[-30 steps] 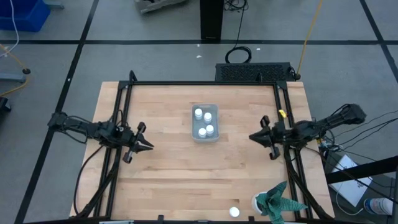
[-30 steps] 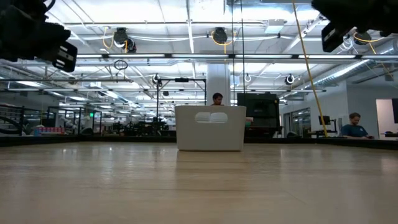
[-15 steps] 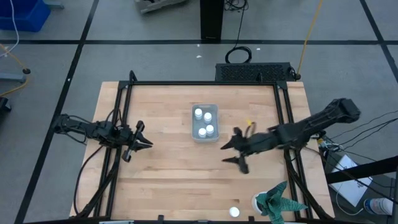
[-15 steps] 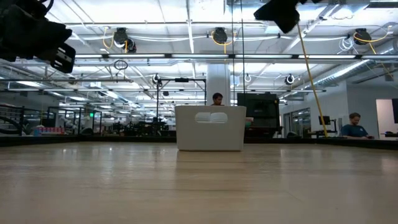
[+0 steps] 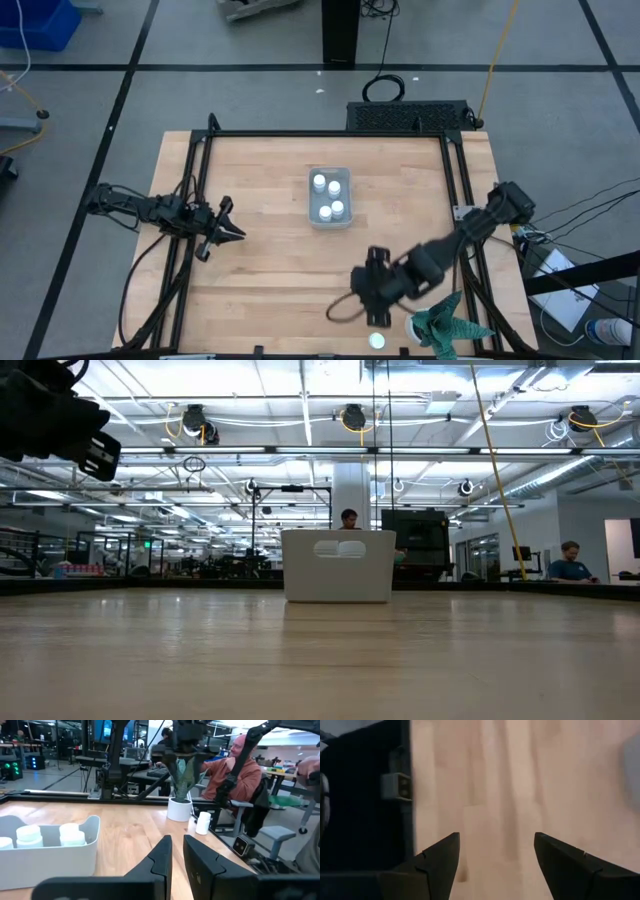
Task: Pick and place pill bottles into a basket
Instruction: Put the white pill bottle into the gray bin
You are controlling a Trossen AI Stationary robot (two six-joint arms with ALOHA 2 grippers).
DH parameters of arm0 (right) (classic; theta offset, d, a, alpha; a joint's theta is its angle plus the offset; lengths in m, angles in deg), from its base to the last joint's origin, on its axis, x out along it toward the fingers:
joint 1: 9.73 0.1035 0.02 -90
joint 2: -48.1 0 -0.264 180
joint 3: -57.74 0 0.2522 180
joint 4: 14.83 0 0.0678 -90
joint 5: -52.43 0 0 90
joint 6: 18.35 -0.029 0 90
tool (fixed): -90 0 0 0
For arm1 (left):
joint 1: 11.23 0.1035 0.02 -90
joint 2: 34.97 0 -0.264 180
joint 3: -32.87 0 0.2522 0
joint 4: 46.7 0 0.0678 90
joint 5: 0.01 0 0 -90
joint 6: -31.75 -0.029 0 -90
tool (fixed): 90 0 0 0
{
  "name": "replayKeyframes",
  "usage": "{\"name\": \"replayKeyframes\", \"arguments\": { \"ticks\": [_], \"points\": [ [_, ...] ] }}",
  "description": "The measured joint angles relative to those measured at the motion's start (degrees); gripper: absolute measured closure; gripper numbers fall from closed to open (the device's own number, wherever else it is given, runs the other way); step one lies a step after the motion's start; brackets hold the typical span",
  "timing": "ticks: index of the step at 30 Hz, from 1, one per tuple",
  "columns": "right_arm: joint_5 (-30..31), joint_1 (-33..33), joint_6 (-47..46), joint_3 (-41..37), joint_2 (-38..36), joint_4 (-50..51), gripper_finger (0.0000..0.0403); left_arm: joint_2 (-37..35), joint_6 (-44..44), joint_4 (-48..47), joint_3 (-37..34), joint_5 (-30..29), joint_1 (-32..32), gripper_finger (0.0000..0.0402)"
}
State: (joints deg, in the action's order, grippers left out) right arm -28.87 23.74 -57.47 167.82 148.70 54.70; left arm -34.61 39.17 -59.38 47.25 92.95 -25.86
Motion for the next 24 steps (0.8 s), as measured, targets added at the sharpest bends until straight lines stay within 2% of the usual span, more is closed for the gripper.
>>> {"name": "replayKeyframes", "arguments": {
  "ticks": [7,16,24],
  "points": [
    [-0.03,4.52,-11.7,0.16,3.41,0.6,0.0145,0.0,-1.13,-0.07,0.0,-0.02,0.0,0.035],
    [0.0,8.39,-16.18,0.16,8.34,-1.77,0.0145,0.0,-3.16,-0.12,0.0,-0.29,0.0,0.035],
    [-1.3,11.02,-21.74,0.16,9.99,-3.96,0.0145,0.0,-4.2,-0.23,0.02,-4.32,0.0,0.035]
  ]
}}
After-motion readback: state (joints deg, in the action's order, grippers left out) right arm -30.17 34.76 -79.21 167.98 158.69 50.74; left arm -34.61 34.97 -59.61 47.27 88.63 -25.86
